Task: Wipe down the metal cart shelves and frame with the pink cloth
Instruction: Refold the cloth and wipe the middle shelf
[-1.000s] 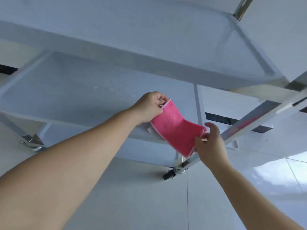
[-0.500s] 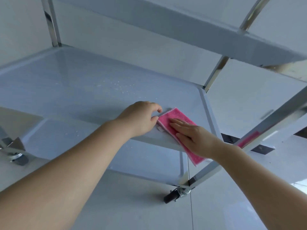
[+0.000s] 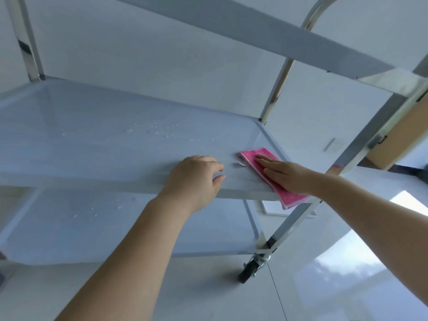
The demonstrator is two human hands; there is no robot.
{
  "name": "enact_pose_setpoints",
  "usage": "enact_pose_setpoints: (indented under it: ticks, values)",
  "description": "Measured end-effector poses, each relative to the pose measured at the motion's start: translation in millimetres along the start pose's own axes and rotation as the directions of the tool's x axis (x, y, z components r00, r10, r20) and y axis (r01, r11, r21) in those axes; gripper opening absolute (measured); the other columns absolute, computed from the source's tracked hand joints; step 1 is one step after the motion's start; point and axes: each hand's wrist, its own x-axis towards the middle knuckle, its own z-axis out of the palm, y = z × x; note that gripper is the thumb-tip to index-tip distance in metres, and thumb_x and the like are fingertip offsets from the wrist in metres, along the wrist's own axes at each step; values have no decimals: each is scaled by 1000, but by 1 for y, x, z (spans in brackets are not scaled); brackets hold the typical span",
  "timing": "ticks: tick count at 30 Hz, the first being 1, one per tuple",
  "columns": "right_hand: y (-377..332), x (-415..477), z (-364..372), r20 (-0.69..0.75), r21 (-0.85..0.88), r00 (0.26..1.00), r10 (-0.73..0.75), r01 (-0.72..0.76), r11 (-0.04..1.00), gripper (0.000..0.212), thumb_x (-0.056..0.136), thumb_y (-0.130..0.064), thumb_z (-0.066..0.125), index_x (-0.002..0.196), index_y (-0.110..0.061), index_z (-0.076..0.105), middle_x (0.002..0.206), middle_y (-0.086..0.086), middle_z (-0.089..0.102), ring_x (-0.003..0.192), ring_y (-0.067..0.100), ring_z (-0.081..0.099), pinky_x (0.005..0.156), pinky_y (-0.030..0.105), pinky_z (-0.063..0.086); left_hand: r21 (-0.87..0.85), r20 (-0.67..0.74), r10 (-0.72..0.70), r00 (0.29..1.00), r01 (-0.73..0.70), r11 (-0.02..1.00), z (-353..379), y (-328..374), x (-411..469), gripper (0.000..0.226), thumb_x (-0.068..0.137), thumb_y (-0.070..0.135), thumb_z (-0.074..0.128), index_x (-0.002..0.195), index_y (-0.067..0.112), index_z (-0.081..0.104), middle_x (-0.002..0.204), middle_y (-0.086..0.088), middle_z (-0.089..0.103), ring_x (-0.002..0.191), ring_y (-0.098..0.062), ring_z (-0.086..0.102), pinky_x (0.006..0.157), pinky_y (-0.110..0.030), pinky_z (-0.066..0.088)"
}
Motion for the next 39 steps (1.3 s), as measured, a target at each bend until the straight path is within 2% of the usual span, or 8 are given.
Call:
enact_pose_setpoints:
  ticks: [5, 7, 10, 15, 22, 30, 34, 39]
  values:
    - [-3, -1, 3, 103, 70, 988, 111, -119, 990, 52, 105, -34, 7, 134, -4, 38, 137, 21, 50, 147, 9, -2, 115, 31, 2, 15, -57, -9, 998, 10, 1000, -11, -27, -11, 34, 87, 34, 40, 95, 13, 66, 102, 1, 65, 100, -24, 57, 81, -35, 48]
    - [-11, 1, 4, -30, 157, 967, 253, -245, 957, 62, 98, -48, 15, 146, -13, 32, 151, 3, 31, 143, -2, 4, 118, 23, 5, 49, -26, -16, 1000, 18, 999, -9, -32, -17, 37, 85, 35, 33, 86, 15, 64, 93, 2, 64, 93, -23, 58, 73, -32, 47]
    - [1, 8, 16, 160, 311, 926, 342, -376, 873, 48, 105, -24, 23, 150, -14, 10, 154, -11, 5, 142, 2, 4, 111, 11, -3, 34, -46, -54, 998, 55, 998, -4, -34, -19, 50, 81, 38, 20, 79, 16, 65, 100, 3, 68, 99, -21, 61, 73, -33, 51]
    - [20, 34, 18, 145, 400, 867, 477, -493, 773, 48, 105, -28, 22, 152, -23, 11, 158, -12, 9, 145, 6, 8, 114, 17, -1, 3, -64, 14, 998, -14, 1000, -3, -30, -22, 39, 94, 31, 36, 90, 17, 72, 125, 11, 62, 126, -12, 50, 94, -23, 41]
    - [47, 66, 26, 112, 317, 872, 476, -485, 815, 49, 105, -33, 23, 152, -25, 16, 160, -9, 10, 147, 10, 9, 120, 29, 2, 92, -100, 82, 992, -73, 993, -1, -34, -24, 40, 83, 29, 36, 72, 18, 74, 96, 3, 74, 96, -22, 69, 83, -36, 53]
    - [82, 118, 22, 138, 325, 858, 494, -511, 796, 49, 106, -31, 23, 152, -16, 19, 160, -2, 15, 147, 15, 12, 117, 27, 9, 155, -57, 124, 991, -114, 981, -3, -40, -24, 40, 81, 40, 40, 94, 24, 74, 110, 5, 70, 106, -17, 65, 95, -32, 38]
    - [97, 141, 21, 199, 542, 779, 595, -593, 595, 51, 105, -26, 25, 152, -8, 15, 159, 2, 13, 147, 18, 10, 117, 27, 7, 226, -47, 128, 991, -114, 968, -3, -38, -21, 42, 80, 42, 41, 101, 24, 73, 112, 6, 69, 106, -14, 65, 95, -33, 39]
    - [113, 163, 12, 176, 443, 840, 513, -533, 721, 50, 106, -29, 22, 152, -11, 18, 160, 4, 12, 147, 18, 8, 117, 28, 3, 293, -8, 162, 987, -153, 944, -3, -40, -20, 42, 83, 41, 40, 108, 25, 71, 117, 8, 67, 110, -13, 63, 96, -30, 44]
